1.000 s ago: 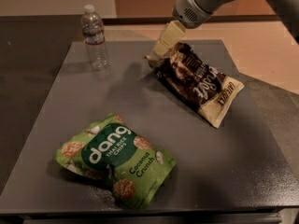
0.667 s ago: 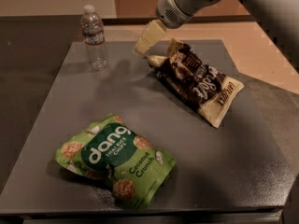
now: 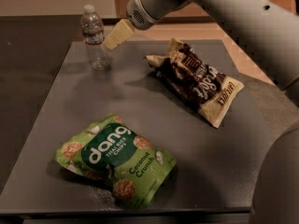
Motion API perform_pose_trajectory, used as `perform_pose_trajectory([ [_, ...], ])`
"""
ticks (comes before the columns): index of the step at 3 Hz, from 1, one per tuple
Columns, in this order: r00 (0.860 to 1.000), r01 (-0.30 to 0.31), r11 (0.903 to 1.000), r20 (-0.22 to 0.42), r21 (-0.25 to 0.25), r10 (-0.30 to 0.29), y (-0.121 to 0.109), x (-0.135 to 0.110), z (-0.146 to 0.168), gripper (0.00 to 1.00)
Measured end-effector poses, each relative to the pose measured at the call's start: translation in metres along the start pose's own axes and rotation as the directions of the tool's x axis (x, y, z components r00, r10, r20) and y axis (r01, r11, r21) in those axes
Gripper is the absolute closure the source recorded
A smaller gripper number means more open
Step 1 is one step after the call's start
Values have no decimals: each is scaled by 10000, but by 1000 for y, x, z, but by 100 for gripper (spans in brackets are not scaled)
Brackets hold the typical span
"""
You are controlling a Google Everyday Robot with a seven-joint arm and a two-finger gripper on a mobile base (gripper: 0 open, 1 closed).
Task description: Move water bottle near green rice chip bag
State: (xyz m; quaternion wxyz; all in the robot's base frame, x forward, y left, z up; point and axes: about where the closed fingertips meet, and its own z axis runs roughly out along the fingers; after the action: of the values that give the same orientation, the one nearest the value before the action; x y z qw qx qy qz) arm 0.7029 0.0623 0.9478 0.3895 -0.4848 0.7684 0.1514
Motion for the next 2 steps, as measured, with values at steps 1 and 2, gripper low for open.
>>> perform_pose_trajectory([
  [1, 9978, -527, 9982, 388, -277, 538, 13, -19, 27, 0],
  [2, 9950, -762, 9966, 627, -321, 781, 19, -33, 45, 0],
])
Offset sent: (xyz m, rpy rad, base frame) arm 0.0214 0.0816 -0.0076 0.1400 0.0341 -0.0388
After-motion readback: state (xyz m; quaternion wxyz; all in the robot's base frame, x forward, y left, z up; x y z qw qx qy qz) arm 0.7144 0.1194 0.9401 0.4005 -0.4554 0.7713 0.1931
